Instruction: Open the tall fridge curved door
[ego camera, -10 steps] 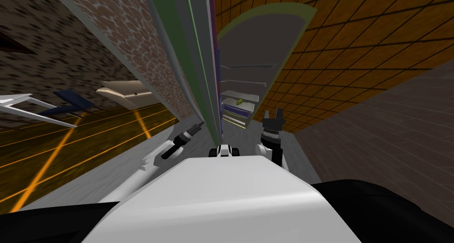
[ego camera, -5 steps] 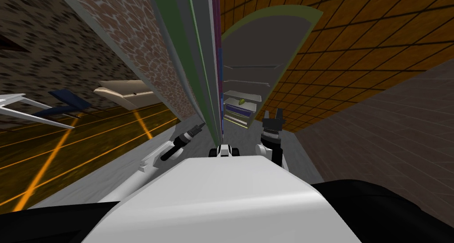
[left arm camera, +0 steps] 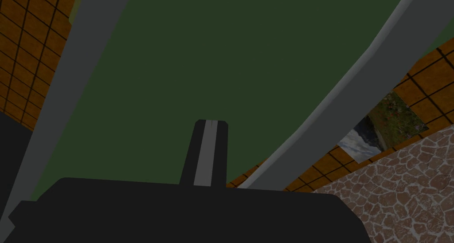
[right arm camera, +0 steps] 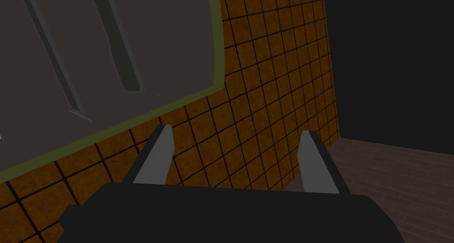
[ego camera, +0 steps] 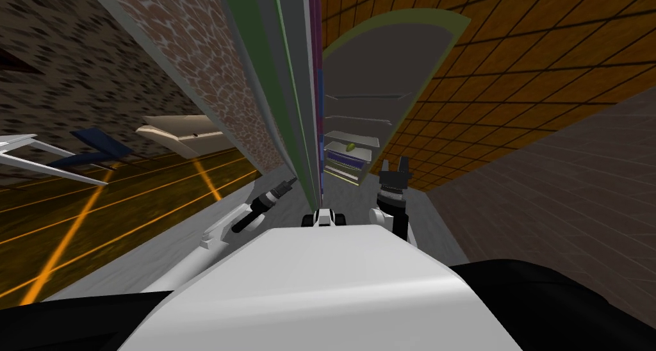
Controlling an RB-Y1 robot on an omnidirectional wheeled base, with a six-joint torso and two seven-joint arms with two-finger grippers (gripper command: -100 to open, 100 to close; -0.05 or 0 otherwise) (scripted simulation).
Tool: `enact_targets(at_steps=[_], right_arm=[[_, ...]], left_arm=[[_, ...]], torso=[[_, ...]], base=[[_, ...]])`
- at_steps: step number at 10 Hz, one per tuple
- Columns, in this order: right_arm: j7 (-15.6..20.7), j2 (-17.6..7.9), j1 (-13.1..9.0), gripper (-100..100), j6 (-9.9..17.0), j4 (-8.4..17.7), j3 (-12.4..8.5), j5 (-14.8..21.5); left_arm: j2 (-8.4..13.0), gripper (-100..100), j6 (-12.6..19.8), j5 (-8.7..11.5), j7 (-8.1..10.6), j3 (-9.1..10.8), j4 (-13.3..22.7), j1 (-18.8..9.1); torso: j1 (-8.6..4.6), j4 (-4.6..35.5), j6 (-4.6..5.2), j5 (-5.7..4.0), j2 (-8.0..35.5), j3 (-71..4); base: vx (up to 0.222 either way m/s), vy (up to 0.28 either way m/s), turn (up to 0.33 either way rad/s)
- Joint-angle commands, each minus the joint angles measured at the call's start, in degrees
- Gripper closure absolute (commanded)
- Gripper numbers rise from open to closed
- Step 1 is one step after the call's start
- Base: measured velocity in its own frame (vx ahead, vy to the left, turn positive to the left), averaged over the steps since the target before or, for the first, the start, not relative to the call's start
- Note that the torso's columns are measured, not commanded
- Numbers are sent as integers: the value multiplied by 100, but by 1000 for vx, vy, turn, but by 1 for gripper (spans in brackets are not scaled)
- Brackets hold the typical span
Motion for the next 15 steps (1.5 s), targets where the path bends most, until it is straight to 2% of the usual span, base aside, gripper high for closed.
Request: enact_targets(at_steps=[1, 5, 6, 8, 12, 14, 15], right_arm=[[0, 0, 0, 0, 0, 0, 0, 0], [0, -2, 0, 0, 0, 0, -2, 0], [0, -3, 0, 0, 0, 1, -3, 0], [0, 0, 1, 0, 0, 0, 0, 0], [0, -1, 0, 0, 0, 0, -1, 0], [0, -1, 0, 0, 0, 0, -1, 0], [0, -1, 0, 0, 0, 0, -1, 0]], left_arm=[[0, 100, 0, 0, 0, 0, 0, 0], [63, 100, -106, -17, 22, -69, -43, 29], [221, -100, 34, 34, 140, 57, -259, 85], [389, -100, 129, 74, 263, 139, -488, 146], [724, -100, 318, 156, 508, 302, -946, 269], [892, -100, 412, 197, 631, 383, -1174, 331], [822, -100, 405, 168, 578, 316, -1091, 273]], torso=[[5, 0, -1, 2, 0, 0], [39, -1, 7, 12, 6, 3], [29, -3, 14, 15, 16, 12], [-60, 1, 3, -17, 4, 3], [36, -1, -1, 12, -4, -3], [13, 0, -1, 4, -1, 0], [11, 0, -1, 3, -1, -1]], base=[[1, -39, 8], [-2, 77, -21], [13, 103, 99], [10, -50, 98], [8, -30, 73], [10, -9, 74], [3, 2, 22]])
